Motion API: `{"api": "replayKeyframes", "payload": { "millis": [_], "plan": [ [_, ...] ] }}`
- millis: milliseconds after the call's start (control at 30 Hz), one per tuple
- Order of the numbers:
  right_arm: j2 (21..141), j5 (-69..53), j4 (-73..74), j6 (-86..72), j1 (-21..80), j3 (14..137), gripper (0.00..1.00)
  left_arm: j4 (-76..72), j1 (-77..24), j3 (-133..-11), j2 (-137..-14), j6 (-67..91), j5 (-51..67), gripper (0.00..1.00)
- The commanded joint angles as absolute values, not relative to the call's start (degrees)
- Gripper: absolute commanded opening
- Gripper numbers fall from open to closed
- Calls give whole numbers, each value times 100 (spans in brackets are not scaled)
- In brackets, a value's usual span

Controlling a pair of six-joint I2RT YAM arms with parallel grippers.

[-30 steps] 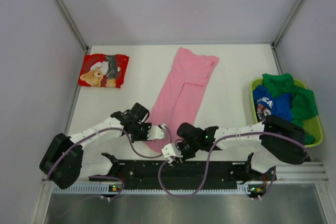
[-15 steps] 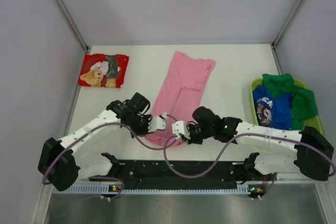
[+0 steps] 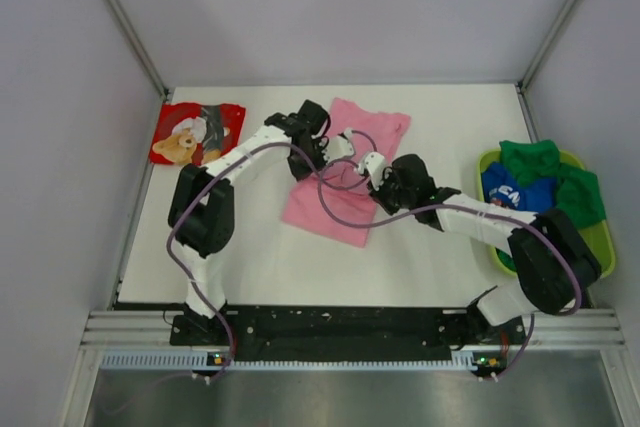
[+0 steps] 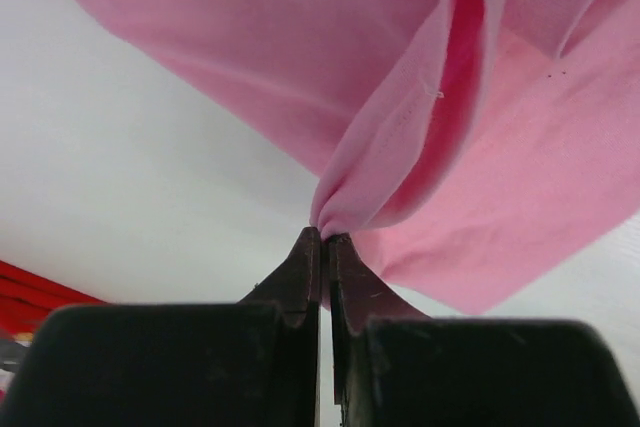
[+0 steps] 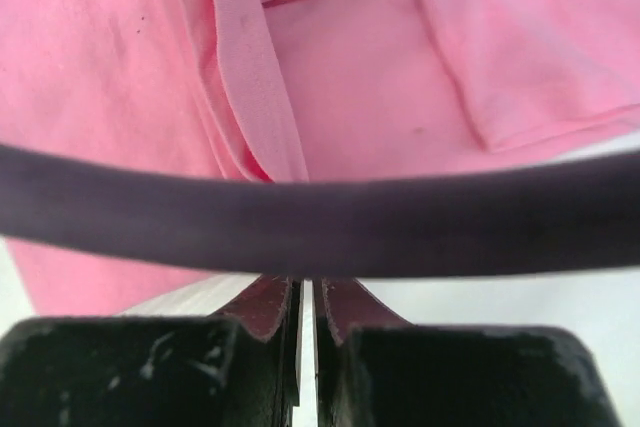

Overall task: Fold and stack the t-shirts
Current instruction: Fold the folded rectangular tshirt in 1/3 of the way, then grab one side of the 2/3 rectangular tshirt with both arms

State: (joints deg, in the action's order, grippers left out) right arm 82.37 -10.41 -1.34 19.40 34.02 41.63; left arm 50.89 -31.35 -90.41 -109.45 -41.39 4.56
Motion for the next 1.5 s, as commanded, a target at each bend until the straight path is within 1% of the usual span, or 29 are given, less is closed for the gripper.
{"api": "replayKeyframes", "payload": {
  "millis": [0,33,100,200,333,500,567,600,633,667,700,733,767,833,867,900,967,1033,1100,1133,1200,1233,1300,1467],
  "plan": [
    [8595,-185,-694,1898,3191,4780,0,5098,-3068,-10053,-11460,-4017,62,0],
    [8700,-254,-660,1951,3173,4886,0,5072,-3059,-10176,-11591,-4017,-191,0],
    [8885,-316,-572,2047,3147,5035,0,5010,-3041,-10353,-11785,-4069,-255,0],
    [9123,-27,-256,2135,3138,5229,0,5019,-3050,-10520,-12014,-4104,-281,0],
    [9255,325,-264,2083,3059,5282,0,4870,-3050,-10564,-12181,-4140,-290,0],
    [9527,563,-281,2092,2892,5414,0,4273,-3041,-10538,-12278,-4113,-422,11],
    [9685,606,-377,2100,2848,5510,0,3869,-3041,-10503,-12322,-4078,-527,20],
    [9816,720,-439,2144,2839,5572,3,3554,-3041,-10520,-12357,-4069,-640,26],
    [9930,903,-509,2153,2830,5651,11,3316,-3032,-10538,-12401,-4078,-868,34],
    [10071,1097,-536,2171,2821,5773,15,3035,-3032,-10599,-12480,-4087,-1157,41],
    [10185,1316,-536,2214,2778,5914,22,2850,-2989,-10739,-12559,-4104,-1482,48],
    [10274,1475,-527,2232,2743,6028,25,2822,-2901,-11045,-12699,-4078,-1694,52],
    [10283,1616,-501,2241,2690,6125,26,2961,-2796,-11474,-12813,-4000,-1775,56],
    [10047,1556,-422,2136,2576,6205,35,3504,-2550,-12370,-13051,-3702,-1653,58],
    [9881,1434,-370,2066,2558,6162,40,3724,-2436,-12636,-13052,-3561,-1522,59],
    [9644,1302,-317,2022,2540,6109,43,3892,-2339,-12691,-12939,-3490,-1268,59],
    [9099,698,-46,2004,2558,5942,45,3947,-2268,-12089,-12387,-3646,-549,59],
    [8520,-206,191,2100,2645,5636,46,3763,-2302,-10835,-11553,-4181,391,59],
    [8001,-727,228,2537,2960,5118,50,3665,-2381,-9429,-10700,-5041,1542,59],
    [7789,-921,307,2932,3145,4837,53,3665,-2417,-8882,-10166,-5445,1904,59],
    [7455,-941,430,3583,3715,4275,68,3560,-2461,-7809,-9565,-6123,2520,60],
    [7392,-871,439,3786,3970,4071,72,3464,-2504,-7344,-9336,-6370,2636,62],
    [7426,-826,570,4059,4462,3903,72,3226,-2549,-6674,-9150,-6635,2628,64],
    [8006,-756,685,4069,4720,4060,66,3357,-2645,-6329,-9421,-7031,2373,67]
  ]
}}
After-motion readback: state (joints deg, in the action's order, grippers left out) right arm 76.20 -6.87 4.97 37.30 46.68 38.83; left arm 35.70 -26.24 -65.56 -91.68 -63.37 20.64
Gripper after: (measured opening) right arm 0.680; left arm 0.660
